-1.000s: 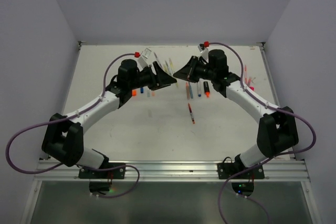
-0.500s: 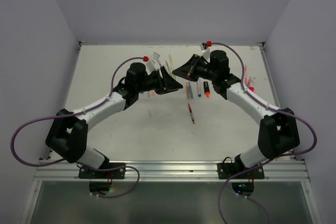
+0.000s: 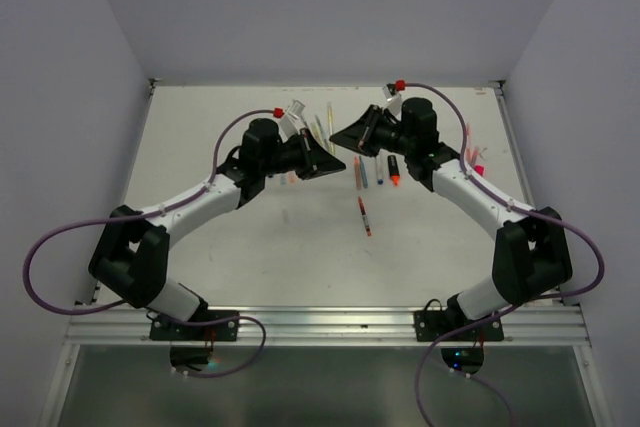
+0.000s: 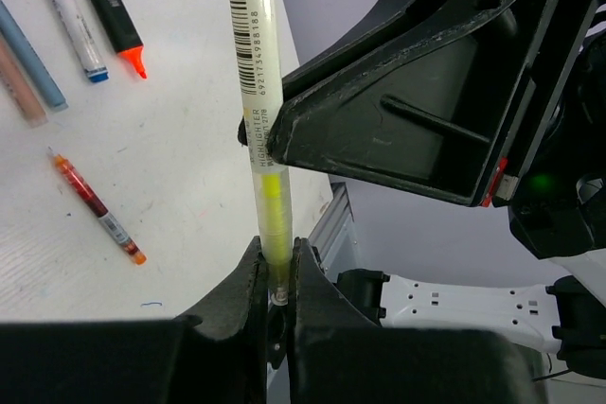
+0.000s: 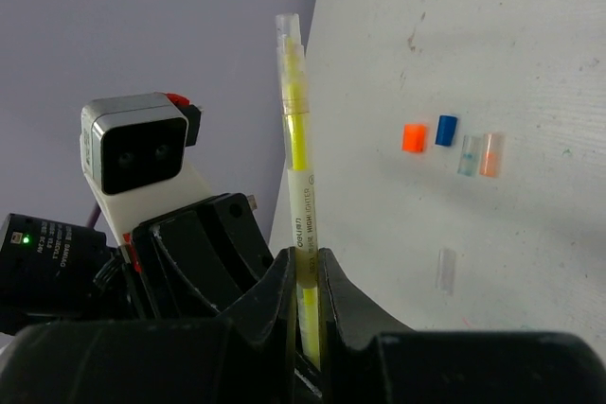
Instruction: Open the pen caps
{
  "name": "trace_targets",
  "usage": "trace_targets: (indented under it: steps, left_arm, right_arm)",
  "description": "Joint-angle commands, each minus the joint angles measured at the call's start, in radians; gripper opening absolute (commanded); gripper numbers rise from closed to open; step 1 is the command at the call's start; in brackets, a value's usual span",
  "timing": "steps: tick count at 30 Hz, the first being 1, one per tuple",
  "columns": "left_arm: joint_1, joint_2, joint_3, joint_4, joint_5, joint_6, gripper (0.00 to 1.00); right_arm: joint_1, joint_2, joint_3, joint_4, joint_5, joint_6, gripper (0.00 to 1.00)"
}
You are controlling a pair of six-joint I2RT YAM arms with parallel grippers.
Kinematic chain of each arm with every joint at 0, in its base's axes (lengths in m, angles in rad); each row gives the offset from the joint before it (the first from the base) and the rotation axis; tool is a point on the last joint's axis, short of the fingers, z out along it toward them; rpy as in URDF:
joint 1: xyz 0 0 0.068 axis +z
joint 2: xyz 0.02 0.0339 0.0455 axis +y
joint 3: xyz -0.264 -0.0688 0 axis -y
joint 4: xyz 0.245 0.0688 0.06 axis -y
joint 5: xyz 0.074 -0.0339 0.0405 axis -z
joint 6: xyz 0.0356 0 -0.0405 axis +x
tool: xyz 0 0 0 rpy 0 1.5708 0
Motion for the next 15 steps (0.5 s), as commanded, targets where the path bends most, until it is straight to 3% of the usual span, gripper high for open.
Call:
trace_targets:
  steps: [1,5,10,13,15]
  left_arm:
    - [0.000,0.009,0.023,0.050,0.013,0.007,0.00]
    - [0.000,0.009,0.022,0.044,0.041,0.017,0.00]
    - [0.000,0.014,0.013,0.042,0.058,0.019,0.00]
    - [0.000,0.015,0.013,0.042,0.064,0.016,0.00]
    - [0.000,0.020,0.016,0.048,0.074,0.011,0.00]
  right_arm:
    - [0.006,-0.025,0.007,0.037,-0.038,0.011,0.00]
    - [0.006,0.007,0.036,0.013,-0.067,-0.014,0.10]
    - [0.009,0.048,0.089,-0.032,-0.112,-0.050,0.33]
    - [0.012,0.078,0.116,-0.067,-0.124,-0.072,0.33]
    - [0.014,0.094,0.125,-0.078,-0.124,-0.081,0.24]
